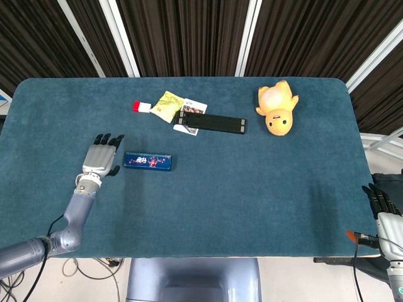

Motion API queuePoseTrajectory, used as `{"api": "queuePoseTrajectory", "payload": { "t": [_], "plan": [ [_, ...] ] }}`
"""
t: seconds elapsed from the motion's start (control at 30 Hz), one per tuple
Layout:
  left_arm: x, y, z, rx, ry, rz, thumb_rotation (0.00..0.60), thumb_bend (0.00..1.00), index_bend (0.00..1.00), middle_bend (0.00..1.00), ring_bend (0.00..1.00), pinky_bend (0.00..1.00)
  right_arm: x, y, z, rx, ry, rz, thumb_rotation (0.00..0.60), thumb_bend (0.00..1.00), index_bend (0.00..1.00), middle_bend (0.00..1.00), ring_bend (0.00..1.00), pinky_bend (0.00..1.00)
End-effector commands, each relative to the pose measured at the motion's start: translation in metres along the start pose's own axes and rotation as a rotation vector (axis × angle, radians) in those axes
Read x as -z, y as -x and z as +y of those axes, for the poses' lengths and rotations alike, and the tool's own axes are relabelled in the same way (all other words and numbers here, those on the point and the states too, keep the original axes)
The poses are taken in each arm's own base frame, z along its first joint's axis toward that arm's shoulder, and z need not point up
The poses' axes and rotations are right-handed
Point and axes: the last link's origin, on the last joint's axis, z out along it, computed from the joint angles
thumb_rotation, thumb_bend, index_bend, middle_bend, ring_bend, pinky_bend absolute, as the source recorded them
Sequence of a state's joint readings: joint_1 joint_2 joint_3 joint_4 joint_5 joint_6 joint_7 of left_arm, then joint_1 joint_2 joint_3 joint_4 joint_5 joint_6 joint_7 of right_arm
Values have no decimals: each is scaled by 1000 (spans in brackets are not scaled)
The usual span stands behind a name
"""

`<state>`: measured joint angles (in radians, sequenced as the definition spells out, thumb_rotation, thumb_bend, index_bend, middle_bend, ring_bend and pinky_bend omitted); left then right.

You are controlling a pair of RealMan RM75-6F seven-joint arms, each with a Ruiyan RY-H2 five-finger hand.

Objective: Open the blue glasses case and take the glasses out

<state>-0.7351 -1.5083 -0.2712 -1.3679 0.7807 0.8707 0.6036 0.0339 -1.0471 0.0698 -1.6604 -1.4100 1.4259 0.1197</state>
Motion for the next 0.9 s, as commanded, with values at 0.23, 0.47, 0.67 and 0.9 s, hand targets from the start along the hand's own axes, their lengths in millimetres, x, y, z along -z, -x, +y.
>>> {"api": "queuePoseTrajectory", "payload": {
  "t": [0.23,0.47,0.67,0.9],
  "plan": [
    [-8,6,15,10,21,-14,600,352,23,213,0,51,0,0,0,0,0,-1,600,144,0,0,0,200],
    [-12,9,23,13,35,-22,600,375,33,222,0,51,0,0,0,-1,1,1,600,145,0,0,0,200],
    [-12,11,26,15,37,-29,600,394,39,238,0,51,0,-1,0,-1,1,5,600,148,0,0,0,201],
    [-13,9,26,21,36,-23,600,434,60,256,0,51,0,0,0,0,0,6,600,150,0,0,0,200]
  ]
}}
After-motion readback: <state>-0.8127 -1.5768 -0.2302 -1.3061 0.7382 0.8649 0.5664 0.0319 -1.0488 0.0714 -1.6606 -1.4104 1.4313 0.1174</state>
